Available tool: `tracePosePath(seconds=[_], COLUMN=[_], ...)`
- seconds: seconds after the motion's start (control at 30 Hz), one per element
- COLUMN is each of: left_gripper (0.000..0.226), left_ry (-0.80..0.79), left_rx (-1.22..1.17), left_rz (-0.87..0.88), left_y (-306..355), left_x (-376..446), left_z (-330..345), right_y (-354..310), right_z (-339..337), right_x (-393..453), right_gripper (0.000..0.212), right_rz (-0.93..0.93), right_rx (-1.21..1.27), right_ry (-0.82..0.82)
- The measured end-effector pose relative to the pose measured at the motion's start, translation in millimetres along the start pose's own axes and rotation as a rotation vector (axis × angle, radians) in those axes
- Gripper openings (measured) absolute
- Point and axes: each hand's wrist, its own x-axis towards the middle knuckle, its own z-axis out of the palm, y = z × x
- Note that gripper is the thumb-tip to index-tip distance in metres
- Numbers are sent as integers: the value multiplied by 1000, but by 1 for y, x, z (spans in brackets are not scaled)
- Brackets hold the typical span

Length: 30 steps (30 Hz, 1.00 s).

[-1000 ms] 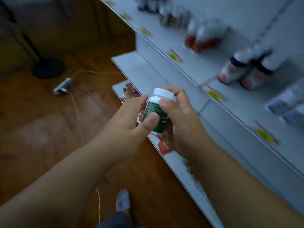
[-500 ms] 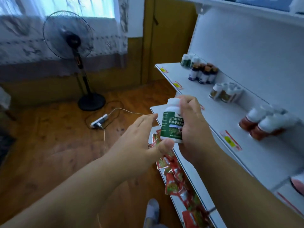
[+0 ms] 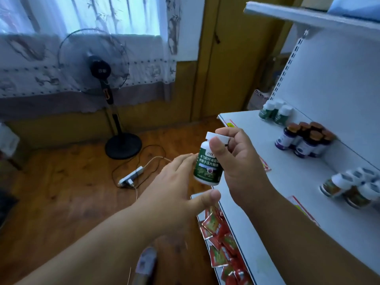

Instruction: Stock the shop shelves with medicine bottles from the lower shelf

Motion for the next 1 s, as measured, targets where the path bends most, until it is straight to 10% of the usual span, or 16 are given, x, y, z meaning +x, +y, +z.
tracePosePath(seconds=[0.67,1.0], left_gripper=[107,93], left_ry=[-427,-484], left_rx=[104,324], left_rz=[475,770], left_y=[-28,-29], left_x=[364,515], left_z=[37,87], right_y=[69,129], right_z=[-114,-158], right_x=[221,310], right_gripper=[16,29], right_rz=[154,376], right_rx=[-274,-619], right_ry=[647,1005])
